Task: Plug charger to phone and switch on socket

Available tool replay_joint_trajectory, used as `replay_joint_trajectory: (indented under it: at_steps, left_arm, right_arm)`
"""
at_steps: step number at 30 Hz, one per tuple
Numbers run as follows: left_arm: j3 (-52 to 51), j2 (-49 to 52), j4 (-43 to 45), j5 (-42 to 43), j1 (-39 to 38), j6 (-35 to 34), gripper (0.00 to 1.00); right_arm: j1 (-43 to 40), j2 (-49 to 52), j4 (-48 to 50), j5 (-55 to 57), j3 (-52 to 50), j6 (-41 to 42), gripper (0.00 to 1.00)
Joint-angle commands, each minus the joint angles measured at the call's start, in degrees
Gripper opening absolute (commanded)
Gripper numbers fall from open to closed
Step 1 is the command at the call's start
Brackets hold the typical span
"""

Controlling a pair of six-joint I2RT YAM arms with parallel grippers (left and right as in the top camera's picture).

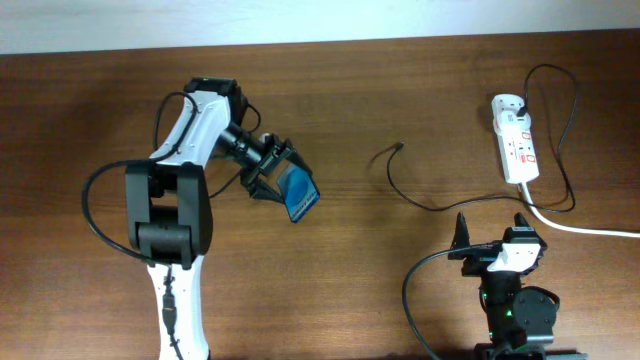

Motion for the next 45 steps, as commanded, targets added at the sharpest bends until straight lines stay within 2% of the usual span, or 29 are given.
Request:
replay_joint_trajectory:
  at_steps: [1,3,4,5,7,8,11,12,14,15,16,17,19,21,24,27,29,32,36,38,42,45]
  left_arm:
    - [1.38,0.44,-0.37,4.02,-0.59,2.03,0.73]
    - [1.38,0.44,-0.57,4.04,-0.83,2.03,0.74]
    - [1.38,0.44,-0.55,4.04,-0.87,2.03,0.74]
    - [1.38,0.44,-0.57,4.48,-0.87,2.03,0.74]
    - [1.38,0.44,-0.55,4.46,-0.87,2.01,0.74]
    - [1.38,0.44,-0.52,4.46,-0.87,2.03,0.74]
    - [1.38,0.44,-0.52,4.46,-0.87,2.01,0.74]
    - [1.38,0.44,-0.52,4.46,-0.87,2.01,0.74]
    - [1.38,0.44,-0.57,4.46,-0.87,2.01,0.74]
    - [1.38,0.44,-0.57,4.46,-0.87,2.01,0.74]
    - [1.38,0.44,-0.55,4.44,-0.87,2.01,0.73]
    - [1.38,0.44,-0.55,4.44,-0.87,2.01,0.73]
    - [1.38,0.44,-0.55,4.46,-0.87,2.01,0.73]
    - [1.38,0.44,-0.57,4.46,-0.87,2.01,0.73]
    - [1.38,0.44,-0.76,4.48,-0.87,2.01,0.73]
    - [1.38,0.44,-0.74,4.79,-0.87,2.01,0.73]
    - [1.38,0.44,-0.72,5.09,-0.87,2.01,0.73]
    - [1.38,0.44,-0.68,5.07,-0.87,2.01,0.73]
    - [1.38,0.44,-0.48,5.07,-0.87,2.01,0.73]
    - [1.38,0.44,-0.26,5.07,-0.87,2.01,0.73]
    - [1.38,0.44,0.66,5.05,-0.87,2.01,0.73]
    - [1.38,0.44,1.05,4.94,-0.87,2.01,0.73]
  right_arm:
    - [0.2,-0.44,0.63,-7.98,-0.31,1.66,0.98]
    - [0.2,-0.44,0.7,-16.61,-0.31,12.37,0.98]
    - [0.2,-0.44,0.87,-19.37,-0.31,20.55,0.98]
    - [0.2,-0.44,1.11,-23.54,-0.31,34.14,0.98]
    - [0.2,-0.44,1.27,-30.1,-0.31,49.68,0.98]
    - [0.2,-0.44,1.25,-34.16,-0.31,54.71,0.98]
    - [0.2,-0.44,1.33,-33.38,-0.31,55.12,0.98]
    - [0.2,-0.44,3.08,-30.86,-0.31,61.37,0.98]
    - [0.2,-0.44,5.05,-30.6,-0.31,67.49,0.98]
    - [0.2,-0.44,6.91,-31.78,-0.31,65.66,0.98]
    - [0.2,-0.44,8.31,-33.0,-0.31,60.3,1.0]
    - [0.2,-0.44,8.35,-33.38,-0.28,57.9,0.96]
    - [0.2,-0.37,7.61,-33.33,0.31,57.94,0.96]
    - [0.2,0.96,4.17,-32.85,3.3,55.34,0.96]
    - [0.2,6.71,-6.49,-28.17,10.47,48.5,0.96]
    - [0.26,18.25,-12.39,-27.52,21.29,45.92,0.95]
    - [1.14,26.6,-18.14,-27.82,29.94,46.14,0.99]
    - [9.53,40.13,-26.05,-27.69,42.07,48.33,0.99]
    - [24.94,52.11,-21.59,-21.53,44.83,50.97,0.99]
    - [31.58,59.74,-11.72,-19.56,44.83,50.95,0.98]
    - [34.91,73.18,0.83,-19.56,44.83,51.82,0.99]
    - [35.17,80.24,2.25,-17.66,44.83,58.97,0.99]
